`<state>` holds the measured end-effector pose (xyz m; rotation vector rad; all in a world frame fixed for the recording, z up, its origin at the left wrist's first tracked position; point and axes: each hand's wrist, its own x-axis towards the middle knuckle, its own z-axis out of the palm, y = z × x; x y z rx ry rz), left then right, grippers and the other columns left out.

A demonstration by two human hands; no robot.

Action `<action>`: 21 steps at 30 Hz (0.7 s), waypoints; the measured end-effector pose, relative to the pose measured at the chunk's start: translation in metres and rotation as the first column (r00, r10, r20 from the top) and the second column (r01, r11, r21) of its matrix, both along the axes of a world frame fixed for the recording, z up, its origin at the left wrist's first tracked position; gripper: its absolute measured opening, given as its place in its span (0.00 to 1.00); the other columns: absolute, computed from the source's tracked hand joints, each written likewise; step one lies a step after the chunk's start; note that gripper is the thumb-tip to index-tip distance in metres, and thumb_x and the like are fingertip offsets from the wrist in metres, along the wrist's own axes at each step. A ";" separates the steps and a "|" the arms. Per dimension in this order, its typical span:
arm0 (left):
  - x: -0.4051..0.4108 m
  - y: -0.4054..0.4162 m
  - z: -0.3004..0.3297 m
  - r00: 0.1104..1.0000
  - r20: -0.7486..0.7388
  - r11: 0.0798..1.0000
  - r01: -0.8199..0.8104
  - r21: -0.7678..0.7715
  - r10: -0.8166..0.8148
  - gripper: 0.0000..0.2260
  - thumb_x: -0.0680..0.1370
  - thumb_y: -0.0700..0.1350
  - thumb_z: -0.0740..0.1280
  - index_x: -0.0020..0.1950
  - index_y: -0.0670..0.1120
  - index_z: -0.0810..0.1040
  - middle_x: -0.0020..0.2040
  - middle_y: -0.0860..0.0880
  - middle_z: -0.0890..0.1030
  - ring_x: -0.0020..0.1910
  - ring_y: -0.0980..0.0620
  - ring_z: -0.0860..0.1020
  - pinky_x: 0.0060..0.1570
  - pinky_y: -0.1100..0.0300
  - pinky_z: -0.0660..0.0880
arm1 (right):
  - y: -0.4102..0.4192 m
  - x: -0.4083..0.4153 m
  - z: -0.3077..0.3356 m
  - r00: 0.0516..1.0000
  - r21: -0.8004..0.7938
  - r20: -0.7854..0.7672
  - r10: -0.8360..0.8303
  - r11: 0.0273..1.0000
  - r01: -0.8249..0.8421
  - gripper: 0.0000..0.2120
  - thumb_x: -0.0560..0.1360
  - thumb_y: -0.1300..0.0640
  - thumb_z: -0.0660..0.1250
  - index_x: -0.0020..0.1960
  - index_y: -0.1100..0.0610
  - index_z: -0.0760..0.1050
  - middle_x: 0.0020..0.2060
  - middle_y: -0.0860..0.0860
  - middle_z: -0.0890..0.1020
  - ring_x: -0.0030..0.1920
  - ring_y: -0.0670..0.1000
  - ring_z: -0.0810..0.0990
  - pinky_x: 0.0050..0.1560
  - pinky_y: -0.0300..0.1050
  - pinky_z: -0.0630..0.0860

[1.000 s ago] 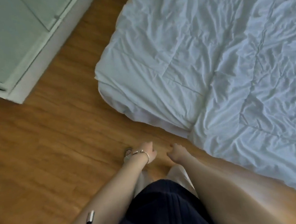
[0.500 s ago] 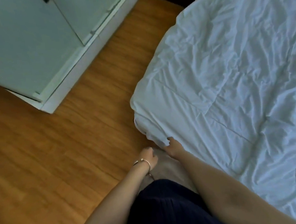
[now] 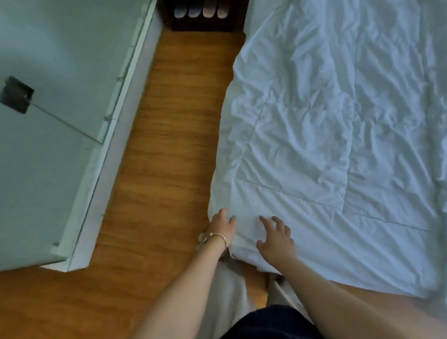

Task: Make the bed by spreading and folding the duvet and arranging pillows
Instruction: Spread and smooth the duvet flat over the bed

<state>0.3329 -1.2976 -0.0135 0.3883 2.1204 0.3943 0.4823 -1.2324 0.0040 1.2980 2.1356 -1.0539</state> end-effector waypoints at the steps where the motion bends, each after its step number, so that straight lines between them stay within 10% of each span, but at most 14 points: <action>1: -0.018 0.008 -0.006 1.000 0.010 1.000 0.019 0.007 -0.019 0.21 0.81 0.50 0.57 0.73 0.47 0.64 0.67 0.43 0.71 0.64 0.42 0.72 0.64 0.49 0.70 | -0.001 -0.010 -0.003 0.999 0.017 0.022 -0.045 0.999 0.044 0.33 0.77 0.53 0.62 0.78 0.45 0.52 0.77 0.51 0.52 0.75 0.56 0.54 0.69 0.54 0.64; 8: -0.118 0.056 -0.069 0.977 0.094 0.977 0.180 0.110 -0.191 0.21 0.81 0.48 0.58 0.75 0.48 0.63 0.69 0.43 0.71 0.65 0.43 0.72 0.63 0.53 0.70 | -0.011 -0.102 -0.036 0.897 0.179 0.167 -0.408 0.908 0.380 0.35 0.77 0.41 0.60 0.78 0.39 0.44 0.79 0.47 0.42 0.78 0.56 0.41 0.73 0.65 0.51; 21: -0.195 0.123 -0.153 0.928 0.346 0.941 0.015 0.338 -0.139 0.45 0.70 0.56 0.74 0.78 0.56 0.48 0.77 0.49 0.58 0.73 0.48 0.62 0.71 0.48 0.63 | -0.018 -0.135 -0.075 0.823 0.264 0.252 -0.508 0.855 0.447 0.38 0.76 0.36 0.60 0.76 0.36 0.39 0.78 0.46 0.38 0.77 0.55 0.35 0.74 0.66 0.47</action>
